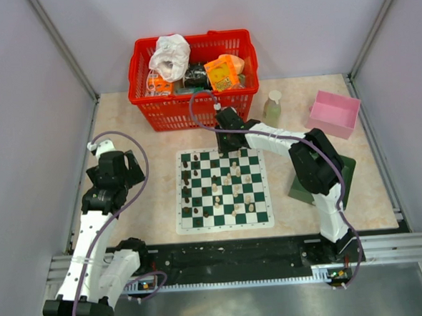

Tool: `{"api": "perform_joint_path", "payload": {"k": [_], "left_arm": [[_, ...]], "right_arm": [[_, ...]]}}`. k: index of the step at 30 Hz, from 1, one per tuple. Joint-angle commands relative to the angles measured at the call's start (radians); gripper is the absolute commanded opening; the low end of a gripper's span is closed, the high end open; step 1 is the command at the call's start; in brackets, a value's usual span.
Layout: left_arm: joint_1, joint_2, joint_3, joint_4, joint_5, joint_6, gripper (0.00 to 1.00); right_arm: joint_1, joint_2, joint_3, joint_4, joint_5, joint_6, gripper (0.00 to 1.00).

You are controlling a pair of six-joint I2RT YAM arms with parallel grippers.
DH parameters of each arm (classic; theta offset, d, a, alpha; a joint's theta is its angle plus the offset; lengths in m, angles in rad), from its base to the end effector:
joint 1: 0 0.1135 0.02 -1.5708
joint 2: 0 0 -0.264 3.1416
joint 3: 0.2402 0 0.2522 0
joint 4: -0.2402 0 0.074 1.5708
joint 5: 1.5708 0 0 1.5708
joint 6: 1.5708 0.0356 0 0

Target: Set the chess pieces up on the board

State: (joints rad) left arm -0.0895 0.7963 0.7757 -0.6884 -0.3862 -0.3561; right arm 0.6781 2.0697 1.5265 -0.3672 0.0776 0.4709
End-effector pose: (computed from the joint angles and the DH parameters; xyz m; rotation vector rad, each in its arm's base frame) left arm 0.1633 -0.0012 0.2875 -0.4920 2.1703 0.1975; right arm 0.3554 0.2828 0.1836 -0.2272 2.5093 0.3871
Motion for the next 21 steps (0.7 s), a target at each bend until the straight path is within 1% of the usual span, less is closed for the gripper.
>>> {"api": "perform_joint_path", "payload": {"k": [1,6,8,11,12,16,21], "left_arm": [[-0.001,0.004,0.008,0.03,-0.006,0.005,0.97],[-0.001,0.003,0.01,0.03,-0.006,0.005,0.97],[-0.001,0.003,0.01,0.03,-0.008,0.003,0.97],[-0.001,0.001,0.008,0.03,-0.008,0.003,0.97],[-0.001,0.003,0.008,0.03,-0.01,0.003,0.97],[-0.001,0.004,0.008,0.03,-0.008,0.003,0.97],[-0.001,0.006,0.01,0.03,-0.006,0.003,0.97]], "right_arm": [[-0.009,0.02,0.029,-0.015,-0.001,-0.006,0.29],[-0.009,0.026,0.041,-0.015,-0.016,-0.006,0.28],[-0.008,0.02,0.043,-0.016,-0.019,-0.006,0.18],[-0.009,0.003,0.044,-0.019,-0.015,-0.008,0.15],[-0.009,-0.005,0.046,-0.019,-0.013,-0.006,0.11],[-0.009,-0.074,0.044,-0.026,-0.003,-0.006,0.11],[-0.011,-0.204,0.001,-0.027,0.089,-0.024,0.11]]}}
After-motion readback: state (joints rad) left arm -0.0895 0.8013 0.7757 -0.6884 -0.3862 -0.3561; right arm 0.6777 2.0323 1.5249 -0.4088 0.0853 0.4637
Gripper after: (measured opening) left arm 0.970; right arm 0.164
